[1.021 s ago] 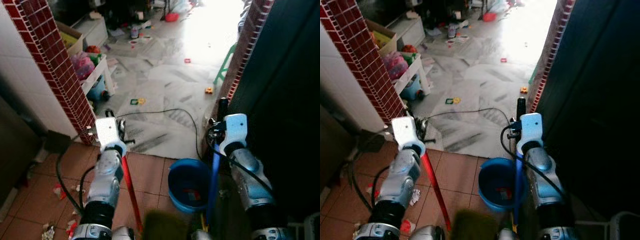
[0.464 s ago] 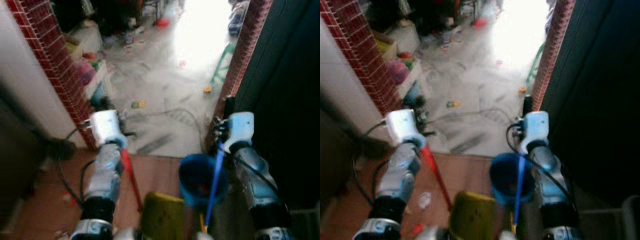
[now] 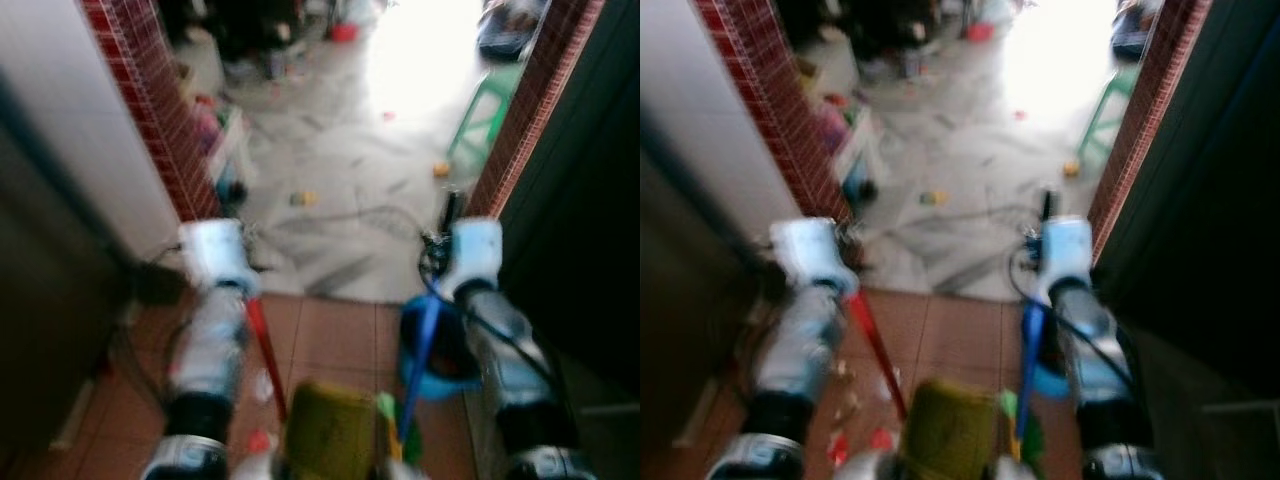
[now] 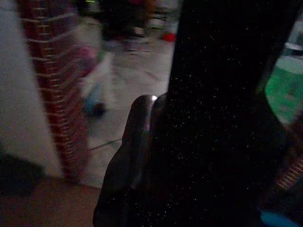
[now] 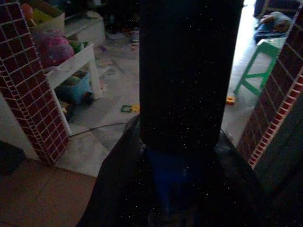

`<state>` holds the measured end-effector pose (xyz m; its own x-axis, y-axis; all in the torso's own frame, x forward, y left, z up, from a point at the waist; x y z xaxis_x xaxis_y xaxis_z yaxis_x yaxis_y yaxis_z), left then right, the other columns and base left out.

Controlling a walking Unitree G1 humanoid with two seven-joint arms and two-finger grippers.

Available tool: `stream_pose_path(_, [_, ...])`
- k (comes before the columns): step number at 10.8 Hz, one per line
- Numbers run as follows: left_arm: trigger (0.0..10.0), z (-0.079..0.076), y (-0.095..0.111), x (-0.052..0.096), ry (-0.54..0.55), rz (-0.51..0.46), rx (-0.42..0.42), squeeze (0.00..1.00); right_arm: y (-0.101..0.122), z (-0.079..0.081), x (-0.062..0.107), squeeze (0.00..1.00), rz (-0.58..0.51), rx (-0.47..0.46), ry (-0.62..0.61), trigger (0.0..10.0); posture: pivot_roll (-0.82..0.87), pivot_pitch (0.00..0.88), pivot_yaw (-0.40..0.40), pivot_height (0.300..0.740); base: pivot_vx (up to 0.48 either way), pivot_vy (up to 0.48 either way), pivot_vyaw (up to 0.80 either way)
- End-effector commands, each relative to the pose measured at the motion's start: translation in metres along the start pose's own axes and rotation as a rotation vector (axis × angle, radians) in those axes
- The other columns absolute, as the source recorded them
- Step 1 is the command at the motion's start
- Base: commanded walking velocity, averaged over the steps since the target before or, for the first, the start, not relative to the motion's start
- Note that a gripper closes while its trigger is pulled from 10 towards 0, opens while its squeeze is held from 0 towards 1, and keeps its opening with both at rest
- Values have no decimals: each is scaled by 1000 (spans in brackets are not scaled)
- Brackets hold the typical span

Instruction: Sweep floor

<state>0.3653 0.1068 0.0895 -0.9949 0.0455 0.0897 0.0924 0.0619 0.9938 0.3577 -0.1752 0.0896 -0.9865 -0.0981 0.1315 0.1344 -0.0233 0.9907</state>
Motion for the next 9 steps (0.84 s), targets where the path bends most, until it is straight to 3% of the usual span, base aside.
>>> stream_pose_path(1, [10000, 0, 19, -6, -9, -54, 15, 0, 5, 5, -4, 0, -6, 14, 7, 10000, -93, 0, 16, 740, 0, 480, 0])
stream_pose_path(4, [10000, -13, 22, -4, -72, -60, -4, 0, 2, 20, -7, 0, 0, 25, 28, 10000, -91, 0, 14, 740, 0, 480, -800])
stream_pose_path(7, [10000, -20, 23, -2, -97, -54, 8, 0, 6, 21, -10, 0, -15, 28, 22, 10000, -87, 0, 18, 740, 0, 480, -746])
stream_pose_path(9, [10000, -24, 24, 0, -108, -63, 13, 0, 7, 21, -11, 0, -21, 26, 21, 10000, -88, 0, 19, 740, 0, 480, 0])
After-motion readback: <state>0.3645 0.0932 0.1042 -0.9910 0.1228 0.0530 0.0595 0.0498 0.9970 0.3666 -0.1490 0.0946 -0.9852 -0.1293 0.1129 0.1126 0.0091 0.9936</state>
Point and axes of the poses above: a point about 5 cm out from each wrist's last joint towards the gripper, its own x axis pointing back from the gripper into the wrist, its own y axis along the axis of the wrist's last joint, z = x × y, the point moved 5 cm from there along -x, pointing out of the wrist towards the gripper, and after that the axes turned 6 degrees about -x, right-handed, at the moved point
